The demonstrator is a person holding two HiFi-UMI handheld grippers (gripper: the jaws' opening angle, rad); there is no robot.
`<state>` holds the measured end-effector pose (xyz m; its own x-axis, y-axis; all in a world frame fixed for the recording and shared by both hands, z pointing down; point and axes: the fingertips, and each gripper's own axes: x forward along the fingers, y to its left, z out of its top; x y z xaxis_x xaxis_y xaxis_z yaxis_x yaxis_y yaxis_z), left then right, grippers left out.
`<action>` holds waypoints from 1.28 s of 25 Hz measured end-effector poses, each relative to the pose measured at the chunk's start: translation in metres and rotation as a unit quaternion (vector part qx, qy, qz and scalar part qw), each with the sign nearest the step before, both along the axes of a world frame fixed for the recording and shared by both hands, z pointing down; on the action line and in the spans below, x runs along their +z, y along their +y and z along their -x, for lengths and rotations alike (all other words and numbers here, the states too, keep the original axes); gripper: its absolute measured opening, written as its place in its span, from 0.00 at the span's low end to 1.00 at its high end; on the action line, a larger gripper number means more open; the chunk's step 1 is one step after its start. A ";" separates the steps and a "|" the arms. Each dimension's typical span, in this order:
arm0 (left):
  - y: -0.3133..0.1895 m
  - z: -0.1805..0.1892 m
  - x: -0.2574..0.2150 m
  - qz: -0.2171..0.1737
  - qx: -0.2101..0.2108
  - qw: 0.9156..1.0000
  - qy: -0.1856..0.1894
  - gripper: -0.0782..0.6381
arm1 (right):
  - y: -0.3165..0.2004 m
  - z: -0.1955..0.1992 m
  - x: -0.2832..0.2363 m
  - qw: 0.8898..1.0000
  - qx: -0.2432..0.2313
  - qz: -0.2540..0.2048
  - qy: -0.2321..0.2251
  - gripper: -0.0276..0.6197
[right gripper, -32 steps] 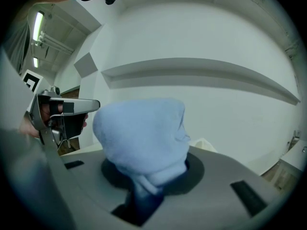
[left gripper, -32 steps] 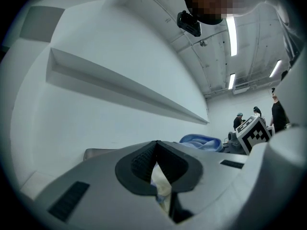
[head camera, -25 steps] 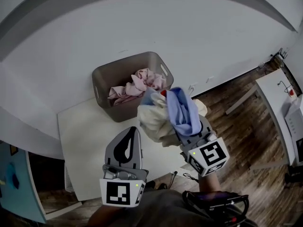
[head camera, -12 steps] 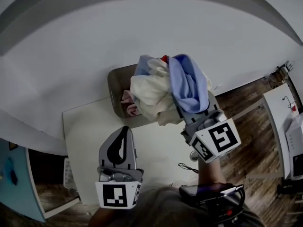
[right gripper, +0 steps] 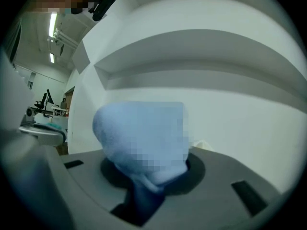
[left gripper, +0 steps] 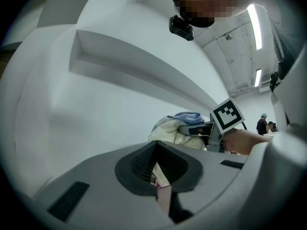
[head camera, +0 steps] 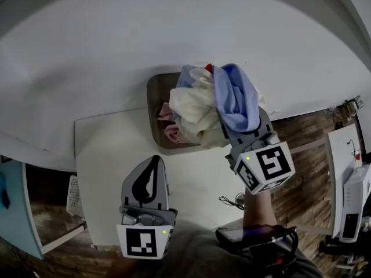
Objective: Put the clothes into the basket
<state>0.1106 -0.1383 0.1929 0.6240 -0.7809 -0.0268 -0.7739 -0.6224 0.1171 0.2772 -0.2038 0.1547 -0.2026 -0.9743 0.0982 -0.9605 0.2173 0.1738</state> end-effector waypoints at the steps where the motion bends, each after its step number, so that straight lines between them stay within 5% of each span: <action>1: -0.015 0.005 0.012 0.011 -0.002 1.000 0.000 0.12 | -0.017 0.004 0.015 1.000 0.000 0.014 0.002 0.24; 14: -0.048 0.016 0.050 0.056 -0.017 0.998 -0.015 0.12 | -0.046 0.004 0.111 0.980 -0.040 0.190 0.042 0.46; 32: -0.008 -0.058 0.048 0.037 0.055 0.997 -0.032 0.12 | 0.027 -0.040 0.138 0.977 -0.028 0.213 0.018 0.49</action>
